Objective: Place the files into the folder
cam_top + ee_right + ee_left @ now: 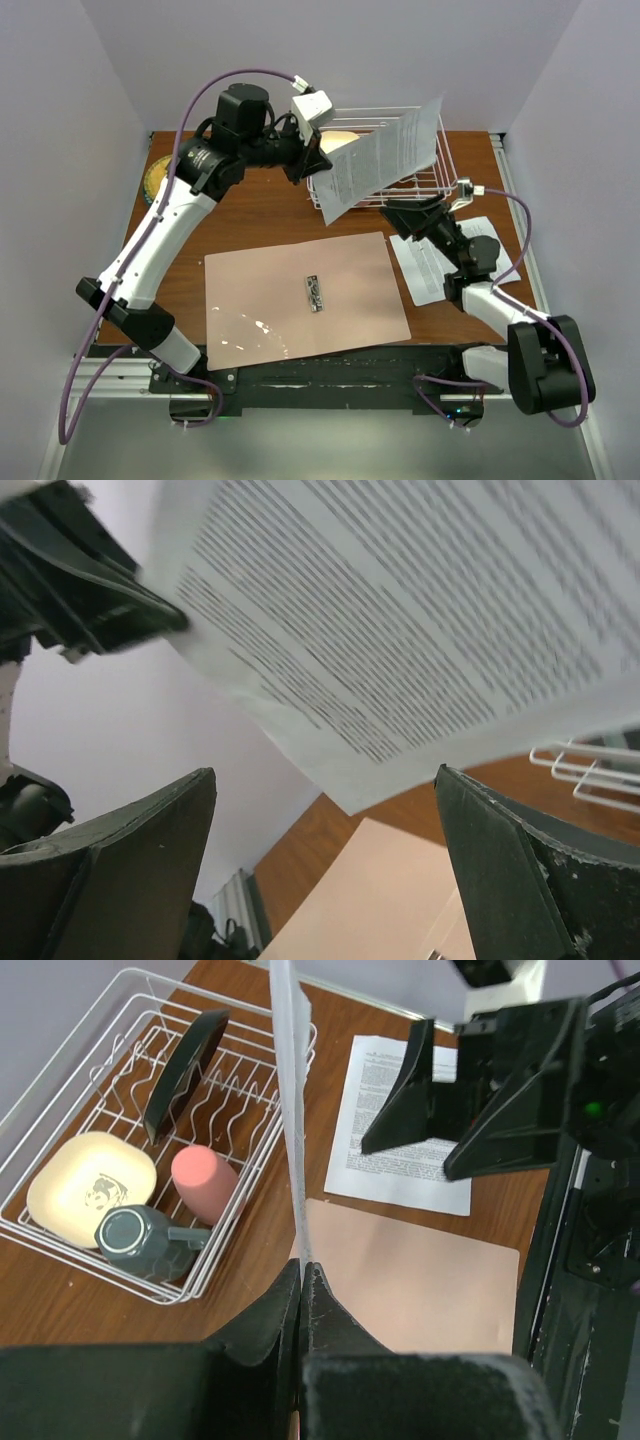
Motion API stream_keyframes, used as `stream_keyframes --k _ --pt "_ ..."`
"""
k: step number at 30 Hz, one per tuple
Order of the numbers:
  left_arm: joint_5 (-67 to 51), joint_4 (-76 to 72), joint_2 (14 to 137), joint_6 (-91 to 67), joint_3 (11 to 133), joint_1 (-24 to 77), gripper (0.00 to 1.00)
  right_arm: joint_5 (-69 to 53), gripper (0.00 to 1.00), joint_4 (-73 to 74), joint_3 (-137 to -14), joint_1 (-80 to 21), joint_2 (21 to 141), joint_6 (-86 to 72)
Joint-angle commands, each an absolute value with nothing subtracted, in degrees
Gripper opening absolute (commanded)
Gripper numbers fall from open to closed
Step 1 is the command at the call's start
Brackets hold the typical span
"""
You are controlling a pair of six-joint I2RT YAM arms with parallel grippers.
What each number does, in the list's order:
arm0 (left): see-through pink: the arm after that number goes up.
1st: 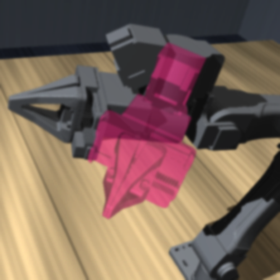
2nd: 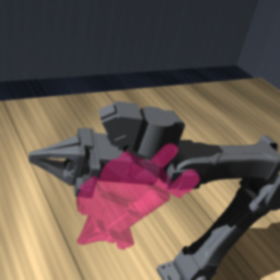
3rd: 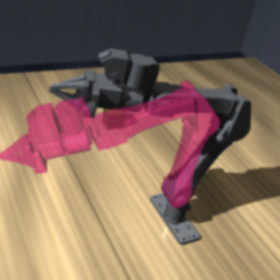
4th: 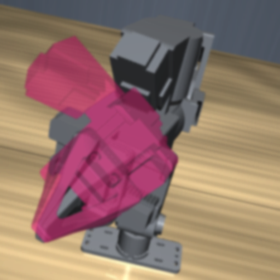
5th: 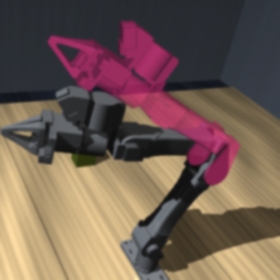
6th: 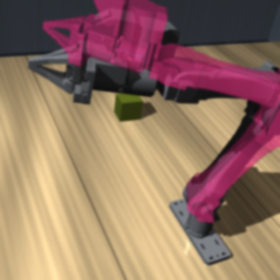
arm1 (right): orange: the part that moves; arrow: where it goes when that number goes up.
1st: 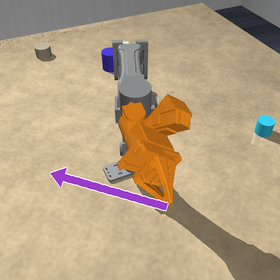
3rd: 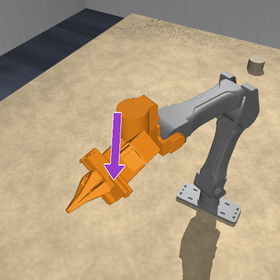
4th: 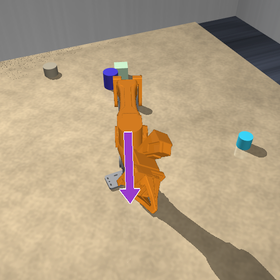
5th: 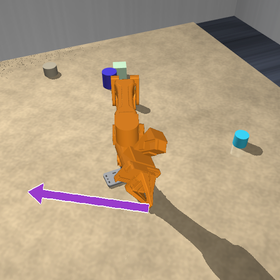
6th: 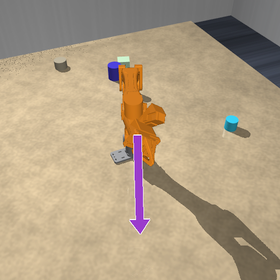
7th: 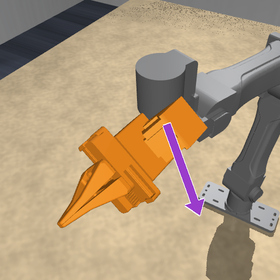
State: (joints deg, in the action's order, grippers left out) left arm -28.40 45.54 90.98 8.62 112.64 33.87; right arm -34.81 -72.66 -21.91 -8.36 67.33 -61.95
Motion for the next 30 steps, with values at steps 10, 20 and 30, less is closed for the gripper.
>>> stream_keyframes --k 10,20,30 --pt "-33.66 45.53 88.69 8.79 115.93 33.75 0.0 -32.17 0.94 -100.81 -26.71 -9.93 78.39 -64.51" --pt "-33.48 45.0 86.4 8.35 112.85 33.22 0.0 -26.28 0.9 -100.81 -32.87 -12.13 83.85 -60.56" --pt "-35.42 44.03 87.01 6.77 111.53 31.91 0.0 -22.94 0.78 -100.81 -35.51 -12.22 83.41 -59.24"
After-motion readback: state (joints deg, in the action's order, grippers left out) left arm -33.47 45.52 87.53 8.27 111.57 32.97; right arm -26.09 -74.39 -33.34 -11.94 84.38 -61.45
